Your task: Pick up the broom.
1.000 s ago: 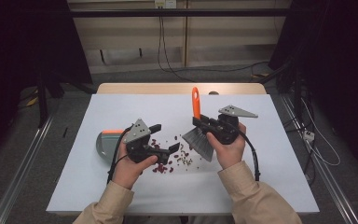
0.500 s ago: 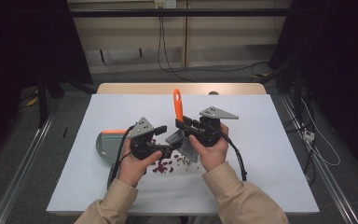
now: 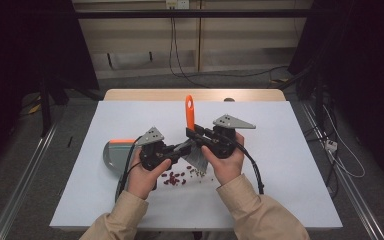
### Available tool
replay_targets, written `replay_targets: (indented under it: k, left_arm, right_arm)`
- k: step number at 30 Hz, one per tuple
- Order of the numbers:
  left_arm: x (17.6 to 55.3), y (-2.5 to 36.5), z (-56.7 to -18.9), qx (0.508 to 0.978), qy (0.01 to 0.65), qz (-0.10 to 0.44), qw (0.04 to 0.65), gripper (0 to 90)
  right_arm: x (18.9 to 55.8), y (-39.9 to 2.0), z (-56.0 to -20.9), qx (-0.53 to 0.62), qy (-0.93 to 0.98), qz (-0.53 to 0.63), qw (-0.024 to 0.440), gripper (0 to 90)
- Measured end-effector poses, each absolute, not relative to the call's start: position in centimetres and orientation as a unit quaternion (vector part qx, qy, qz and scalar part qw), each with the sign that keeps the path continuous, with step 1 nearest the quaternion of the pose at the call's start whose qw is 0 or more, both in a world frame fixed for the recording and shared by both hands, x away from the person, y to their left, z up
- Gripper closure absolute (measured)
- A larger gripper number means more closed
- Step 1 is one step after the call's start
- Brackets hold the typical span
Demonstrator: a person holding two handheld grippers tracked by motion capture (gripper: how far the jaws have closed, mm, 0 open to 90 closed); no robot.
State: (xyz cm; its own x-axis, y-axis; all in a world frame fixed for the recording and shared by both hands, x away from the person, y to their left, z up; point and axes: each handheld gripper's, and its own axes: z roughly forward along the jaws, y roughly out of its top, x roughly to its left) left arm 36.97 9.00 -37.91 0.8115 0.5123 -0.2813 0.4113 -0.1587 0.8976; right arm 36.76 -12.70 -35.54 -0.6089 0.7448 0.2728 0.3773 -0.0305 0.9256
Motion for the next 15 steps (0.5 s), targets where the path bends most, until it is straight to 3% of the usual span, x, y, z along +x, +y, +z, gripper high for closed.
replay_targets:
  k: [10,12,15]
  left_arm:
    - [36.8,9.1,-37.7,0.768,0.295,0.040,0.566,84.4]
    - [36.9,9.2,-37.7,0.767,0.296,0.040,0.568,84.5]
    - [36.9,9.5,-37.6,0.766,0.298,0.038,0.568,84.5]
  right_arm:
    - [36.7,-13.9,-35.6,0.392,0.688,0.599,0.123,70.4]
    - [36.8,-14.1,-35.8,0.387,0.690,0.602,0.113,65.7]
    - [37.1,-14.8,-36.1,0.378,0.683,0.617,0.099,50.1]
